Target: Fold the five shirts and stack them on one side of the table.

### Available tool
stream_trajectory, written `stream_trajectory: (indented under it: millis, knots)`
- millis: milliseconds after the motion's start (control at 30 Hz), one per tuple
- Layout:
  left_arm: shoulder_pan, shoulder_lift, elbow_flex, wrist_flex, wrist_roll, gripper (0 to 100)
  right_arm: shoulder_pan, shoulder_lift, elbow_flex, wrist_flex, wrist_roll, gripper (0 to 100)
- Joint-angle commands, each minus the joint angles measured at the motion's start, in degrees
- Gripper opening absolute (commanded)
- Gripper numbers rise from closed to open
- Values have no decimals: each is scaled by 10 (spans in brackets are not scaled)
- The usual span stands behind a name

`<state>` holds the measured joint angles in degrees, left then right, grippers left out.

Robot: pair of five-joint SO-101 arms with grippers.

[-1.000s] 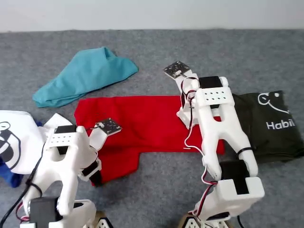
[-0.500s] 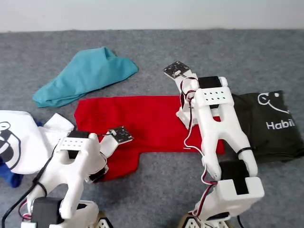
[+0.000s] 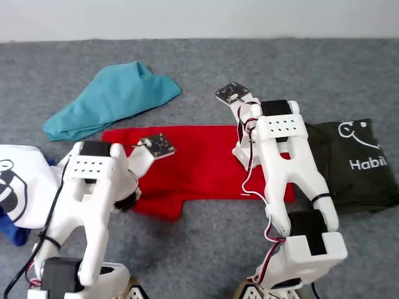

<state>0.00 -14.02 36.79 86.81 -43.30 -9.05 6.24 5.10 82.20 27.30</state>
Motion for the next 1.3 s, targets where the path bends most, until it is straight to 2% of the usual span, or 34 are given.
stream_trajectory:
  millis: [0,200,333,533,800,1033,1167,1267]
  knots:
    - [-3,-5,-22,-29,4,13,5,-28,-7,8,3,204]
    - [-4,-5,-22,-92,8,13,0,-28,-7,21,3,204]
    - [-4,-5,-23,-126,45,13,5,-28,-7,32,3,204]
    - [-6,-5,-23,-141,51,13,2,-28,-7,32,3,204]
    - [-60,-5,-20,-176,51,13,0,-28,-6,32,-13,204]
    - [-61,-5,-19,-199,53,15,-4,-28,25,29,-12,204]
    - [-59,-4,-20,-201,97,16,-10,-28,43,26,-11,204]
    - [-59,-4,-20,-201,103,42,-12,-29,42,26,-11,204]
